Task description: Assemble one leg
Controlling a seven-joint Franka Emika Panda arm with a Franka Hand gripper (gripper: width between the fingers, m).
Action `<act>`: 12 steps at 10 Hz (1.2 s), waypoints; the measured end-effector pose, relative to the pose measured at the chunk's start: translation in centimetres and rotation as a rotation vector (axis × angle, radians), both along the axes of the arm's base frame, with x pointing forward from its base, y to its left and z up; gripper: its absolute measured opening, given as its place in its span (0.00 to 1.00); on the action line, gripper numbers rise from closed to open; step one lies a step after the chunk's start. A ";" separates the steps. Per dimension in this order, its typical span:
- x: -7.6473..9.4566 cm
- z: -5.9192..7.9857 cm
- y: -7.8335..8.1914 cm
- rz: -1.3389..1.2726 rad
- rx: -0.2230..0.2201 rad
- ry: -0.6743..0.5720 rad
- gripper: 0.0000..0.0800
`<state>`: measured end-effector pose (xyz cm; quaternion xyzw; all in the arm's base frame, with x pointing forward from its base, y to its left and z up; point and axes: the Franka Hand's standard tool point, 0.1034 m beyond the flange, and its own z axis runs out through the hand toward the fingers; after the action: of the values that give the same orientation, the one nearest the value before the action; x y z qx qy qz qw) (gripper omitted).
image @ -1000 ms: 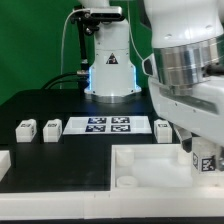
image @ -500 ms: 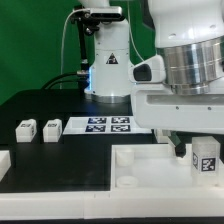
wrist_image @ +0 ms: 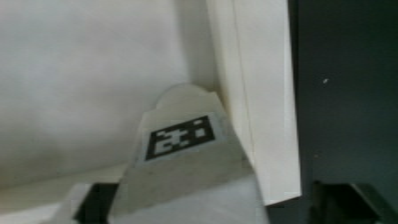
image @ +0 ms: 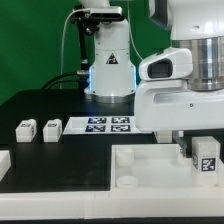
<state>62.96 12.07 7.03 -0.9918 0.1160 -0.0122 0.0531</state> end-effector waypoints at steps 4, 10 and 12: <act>0.1 -0.1 -0.8 -0.396 0.039 0.048 0.37; 0.5 -0.1 -0.8 -1.326 0.091 0.314 0.37; 0.4 -0.2 -0.8 -1.489 0.083 0.340 0.37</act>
Offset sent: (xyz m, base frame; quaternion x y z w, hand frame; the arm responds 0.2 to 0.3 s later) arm 0.0164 -0.0124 0.0060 0.0406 -0.0011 0.4041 0.9138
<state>63.31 11.31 6.85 -0.6371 0.7609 0.1123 0.0495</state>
